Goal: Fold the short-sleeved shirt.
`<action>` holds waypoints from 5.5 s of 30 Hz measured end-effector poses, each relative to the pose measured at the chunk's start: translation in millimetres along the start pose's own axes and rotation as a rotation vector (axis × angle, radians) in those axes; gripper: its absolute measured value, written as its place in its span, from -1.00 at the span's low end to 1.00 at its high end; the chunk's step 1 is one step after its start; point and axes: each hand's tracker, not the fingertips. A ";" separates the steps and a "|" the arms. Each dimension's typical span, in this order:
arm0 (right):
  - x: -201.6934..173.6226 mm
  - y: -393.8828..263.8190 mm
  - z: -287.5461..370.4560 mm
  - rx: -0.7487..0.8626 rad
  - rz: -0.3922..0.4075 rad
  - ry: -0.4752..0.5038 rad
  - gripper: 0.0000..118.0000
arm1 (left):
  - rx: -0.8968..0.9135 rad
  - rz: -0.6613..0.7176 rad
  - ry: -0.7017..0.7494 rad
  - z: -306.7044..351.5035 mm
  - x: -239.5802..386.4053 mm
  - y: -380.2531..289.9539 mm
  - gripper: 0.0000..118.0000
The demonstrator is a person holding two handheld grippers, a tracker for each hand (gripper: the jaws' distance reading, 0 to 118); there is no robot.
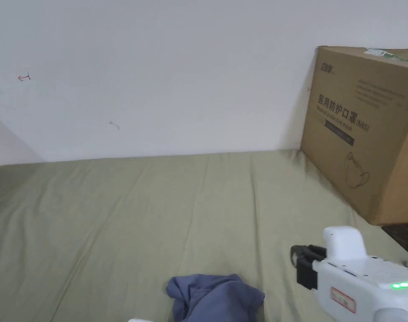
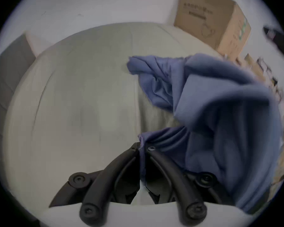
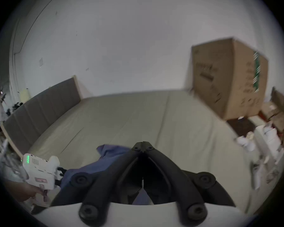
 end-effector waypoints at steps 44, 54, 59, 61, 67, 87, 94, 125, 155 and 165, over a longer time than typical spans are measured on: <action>80.7 272.5 113.5 0.134 -0.103 -0.199 -0.97 | 0.674 0.126 0.241 323.4 -135.7 203.9 -0.96; 76.9 330.9 52.4 0.239 -0.130 -0.215 -0.97 | 0.760 0.223 0.270 289.3 -149.2 263.2 -0.96; 75.2 321.2 26.1 0.287 -0.148 -0.212 -0.97 | 0.784 0.315 0.259 265.6 -161.1 261.9 -0.96; 77.9 298.8 16.7 0.291 -0.152 -0.208 -0.97 | 0.762 0.347 0.246 248.9 -165.8 250.2 -0.96; 112.0 150.5 -30.7 0.015 -0.202 -0.208 -0.97 | 0.507 0.436 0.217 158.2 -181.8 153.6 -0.96; 166.1 -128.3 54.0 -0.619 -0.340 -0.199 -0.96 | -0.108 0.536 0.150 131.6 -163.0 -106.2 -0.96; 156.5 -148.8 60.0 -0.713 -0.382 -0.224 -0.76 | -0.234 0.342 0.222 132.9 -150.6 -111.8 -0.95; -7.3 6.2 131.7 0.526 -0.042 -0.267 -1.00 | 0.884 -0.039 0.015 202.0 29.1 78.3 -1.00; 96.4 -30.7 15.2 0.124 -0.119 -0.269 -1.00 | -0.111 -0.176 0.114 -144.8 -107.8 201.9 0.13; 170.3 -34.8 -25.3 -0.312 -0.335 -0.261 0.61 | 0.093 -0.076 0.086 -16.1 -119.3 166.4 -0.97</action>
